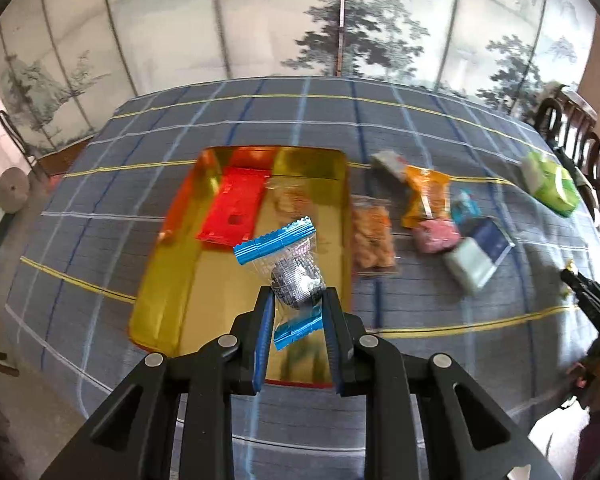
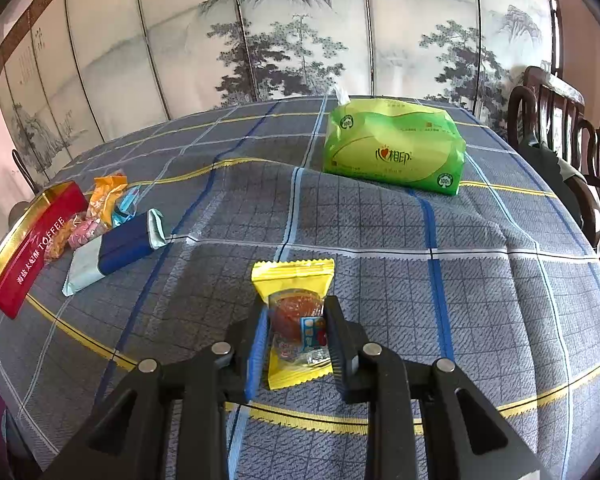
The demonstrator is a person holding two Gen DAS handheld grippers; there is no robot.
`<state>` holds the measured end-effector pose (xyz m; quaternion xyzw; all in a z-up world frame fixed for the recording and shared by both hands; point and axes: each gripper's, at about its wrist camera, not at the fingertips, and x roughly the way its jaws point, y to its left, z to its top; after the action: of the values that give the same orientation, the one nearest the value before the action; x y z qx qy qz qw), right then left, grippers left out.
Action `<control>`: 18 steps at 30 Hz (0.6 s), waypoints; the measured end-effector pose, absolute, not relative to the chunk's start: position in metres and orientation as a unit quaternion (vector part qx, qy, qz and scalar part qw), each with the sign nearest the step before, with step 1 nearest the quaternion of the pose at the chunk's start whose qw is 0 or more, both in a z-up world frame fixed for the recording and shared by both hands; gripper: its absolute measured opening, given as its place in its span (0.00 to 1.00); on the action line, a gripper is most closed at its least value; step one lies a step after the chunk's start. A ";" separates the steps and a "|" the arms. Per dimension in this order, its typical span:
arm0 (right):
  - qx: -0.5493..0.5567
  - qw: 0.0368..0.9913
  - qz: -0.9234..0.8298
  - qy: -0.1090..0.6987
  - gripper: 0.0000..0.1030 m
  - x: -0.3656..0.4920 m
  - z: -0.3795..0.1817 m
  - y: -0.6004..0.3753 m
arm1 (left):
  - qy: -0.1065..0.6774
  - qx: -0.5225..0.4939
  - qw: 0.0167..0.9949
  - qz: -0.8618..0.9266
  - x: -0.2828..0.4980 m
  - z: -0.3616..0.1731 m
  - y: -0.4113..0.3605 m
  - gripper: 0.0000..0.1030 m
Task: Organize snacks
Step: 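Carry the blue-strip packet into the gold tin and open the left tool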
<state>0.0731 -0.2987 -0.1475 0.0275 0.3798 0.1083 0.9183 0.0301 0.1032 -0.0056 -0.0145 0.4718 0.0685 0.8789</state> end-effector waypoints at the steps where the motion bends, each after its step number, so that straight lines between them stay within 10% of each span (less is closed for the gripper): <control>1: 0.027 0.918 0.108 0.381 0.27 0.073 -0.148 -0.298 | 0.470 -0.011 0.879 0.075 0.031 -0.007 0.106 0.20; 18: 0.023 0.915 0.103 0.389 0.27 0.076 -0.150 -0.295 | 0.465 0.000 0.876 0.128 0.038 -0.029 0.145 0.20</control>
<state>0.0756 -0.2946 -0.1501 0.0228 0.3890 0.1032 0.9152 0.0378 0.1449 -0.0292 0.0000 0.4647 0.1283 0.8761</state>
